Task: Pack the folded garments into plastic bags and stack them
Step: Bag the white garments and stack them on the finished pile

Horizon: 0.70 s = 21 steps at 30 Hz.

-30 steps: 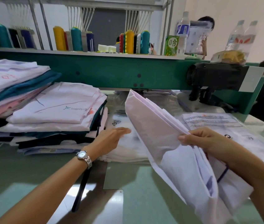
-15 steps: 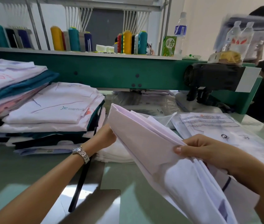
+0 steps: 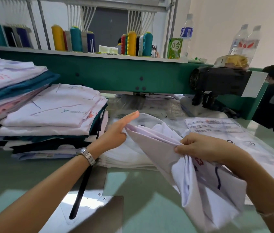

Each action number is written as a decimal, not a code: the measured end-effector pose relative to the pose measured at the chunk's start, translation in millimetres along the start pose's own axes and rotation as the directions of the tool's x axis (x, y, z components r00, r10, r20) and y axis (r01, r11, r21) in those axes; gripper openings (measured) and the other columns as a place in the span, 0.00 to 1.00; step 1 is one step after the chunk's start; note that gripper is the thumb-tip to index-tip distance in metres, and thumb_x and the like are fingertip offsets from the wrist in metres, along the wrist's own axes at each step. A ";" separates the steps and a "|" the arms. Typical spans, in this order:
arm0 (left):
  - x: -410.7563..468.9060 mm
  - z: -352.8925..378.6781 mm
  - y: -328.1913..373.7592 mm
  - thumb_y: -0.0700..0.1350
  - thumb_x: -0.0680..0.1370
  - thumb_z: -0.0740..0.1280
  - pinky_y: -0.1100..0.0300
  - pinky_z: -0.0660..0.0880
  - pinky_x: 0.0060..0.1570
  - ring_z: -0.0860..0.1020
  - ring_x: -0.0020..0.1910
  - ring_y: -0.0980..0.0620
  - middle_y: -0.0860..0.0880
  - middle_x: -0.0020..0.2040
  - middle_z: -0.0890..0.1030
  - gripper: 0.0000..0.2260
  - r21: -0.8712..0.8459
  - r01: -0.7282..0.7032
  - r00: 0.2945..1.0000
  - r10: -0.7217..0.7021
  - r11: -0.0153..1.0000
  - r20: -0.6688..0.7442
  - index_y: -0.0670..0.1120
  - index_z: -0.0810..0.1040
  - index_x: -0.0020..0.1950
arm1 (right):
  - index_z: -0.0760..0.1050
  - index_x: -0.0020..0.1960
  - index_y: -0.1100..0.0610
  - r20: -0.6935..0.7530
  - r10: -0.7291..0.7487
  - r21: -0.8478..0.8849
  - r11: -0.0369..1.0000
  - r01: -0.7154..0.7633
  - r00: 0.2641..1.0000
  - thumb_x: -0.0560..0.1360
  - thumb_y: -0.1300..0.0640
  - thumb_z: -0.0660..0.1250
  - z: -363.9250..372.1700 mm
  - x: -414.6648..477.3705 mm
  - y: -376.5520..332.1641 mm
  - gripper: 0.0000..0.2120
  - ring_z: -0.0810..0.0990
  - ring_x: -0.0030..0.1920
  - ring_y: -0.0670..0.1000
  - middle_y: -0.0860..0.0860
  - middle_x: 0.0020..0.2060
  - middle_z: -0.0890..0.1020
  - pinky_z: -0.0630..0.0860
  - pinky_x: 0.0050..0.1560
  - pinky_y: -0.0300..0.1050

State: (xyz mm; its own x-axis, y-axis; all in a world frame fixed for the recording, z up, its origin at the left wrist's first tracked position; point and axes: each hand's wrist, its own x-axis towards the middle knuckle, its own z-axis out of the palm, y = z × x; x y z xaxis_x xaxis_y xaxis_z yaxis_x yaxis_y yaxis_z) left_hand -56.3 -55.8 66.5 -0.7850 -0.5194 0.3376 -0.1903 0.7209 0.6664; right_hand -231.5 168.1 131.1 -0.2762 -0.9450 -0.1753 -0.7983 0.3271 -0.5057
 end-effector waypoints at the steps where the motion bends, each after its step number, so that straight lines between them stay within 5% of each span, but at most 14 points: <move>1: 0.4 0.9 5.0 0.21 0.68 0.52 0.72 0.60 0.67 0.57 0.76 0.58 0.56 0.78 0.61 0.43 0.020 -0.026 1.000 0.027 0.999 -0.014 0.52 0.61 0.78 | 0.71 0.31 0.55 -0.009 0.017 -0.045 0.999 -0.018 1.000 0.76 0.51 0.65 -1.2 4.6 -4.1 0.16 0.67 0.32 0.52 0.52 0.29 0.69 0.63 0.37 0.46; 6: 3.4 1.4 21.8 0.20 0.68 0.51 0.67 0.59 0.72 0.58 0.76 0.57 0.56 0.78 0.60 0.42 0.146 -0.107 0.992 0.116 0.983 -0.050 0.48 0.60 0.79 | 0.68 0.32 0.56 -0.075 0.078 -0.212 0.973 -0.092 0.994 0.76 0.51 0.64 -4.4 25.3 -26.7 0.16 0.67 0.29 0.51 0.49 0.26 0.69 0.63 0.36 0.44; 9: 4.0 4.6 30.1 0.20 0.69 0.53 0.52 0.60 0.75 0.60 0.76 0.53 0.54 0.78 0.60 0.41 0.194 -0.148 0.987 0.155 0.970 -0.026 0.47 0.59 0.79 | 0.68 0.33 0.56 -0.101 0.082 -0.259 0.960 -0.106 0.992 0.76 0.51 0.63 -4.3 38.9 -34.4 0.15 0.68 0.29 0.50 0.49 0.28 0.70 0.64 0.33 0.44; 13: 2.1 13.0 39.0 0.20 0.67 0.53 0.46 0.63 0.72 0.64 0.75 0.51 0.54 0.78 0.60 0.43 0.216 -0.211 0.977 0.212 0.953 0.017 0.47 0.59 0.79 | 0.67 0.34 0.55 -0.128 0.084 -0.316 0.941 -0.121 0.988 0.76 0.54 0.61 7.7 60.9 -48.8 0.13 0.68 0.29 0.48 0.49 0.29 0.71 0.61 0.29 0.43; 17: 3.1 18.9 49.2 0.19 0.66 0.52 0.43 0.61 0.72 0.65 0.74 0.47 0.54 0.78 0.59 0.43 0.198 -0.255 0.967 0.251 0.946 0.047 0.47 0.60 0.78 | 0.72 0.49 0.60 -0.129 0.087 -0.228 0.967 -0.115 0.988 0.80 0.59 0.57 5.3 78.5 -60.0 0.07 0.69 0.32 0.49 0.53 0.34 0.73 0.64 0.30 0.42; 20: 3.6 16.8 58.4 0.20 0.67 0.53 0.45 0.67 0.69 0.66 0.73 0.46 0.56 0.78 0.59 0.42 0.183 -0.278 0.960 0.276 0.943 0.040 0.48 0.61 0.78 | 0.66 0.66 0.72 -0.176 0.185 -0.501 0.829 -0.250 0.967 0.78 0.72 0.54 38.0 105.2 -80.7 0.17 0.75 0.56 0.60 0.67 0.59 0.75 0.73 0.57 0.46; 21: 3.1 15.4 61.2 0.21 0.67 0.53 0.45 0.69 0.66 0.67 0.73 0.47 0.57 0.78 0.59 0.42 0.183 -0.293 0.956 0.292 0.938 0.037 0.48 0.61 0.78 | 0.64 0.66 0.77 -0.090 0.261 -0.400 0.874 -0.275 0.961 0.73 0.78 0.52 47.6 107.0 -85.5 0.21 0.71 0.63 0.66 0.72 0.63 0.71 0.70 0.66 0.50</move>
State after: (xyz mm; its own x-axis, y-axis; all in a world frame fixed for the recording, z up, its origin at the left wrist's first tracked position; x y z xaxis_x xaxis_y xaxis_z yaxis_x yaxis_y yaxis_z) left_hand -79.5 -6.2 98.0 -0.8277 -0.2692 0.4923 -0.0560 0.9127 0.4049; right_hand -167.4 39.0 115.3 -0.5221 -0.8227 -0.2248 -0.8360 0.5459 -0.0563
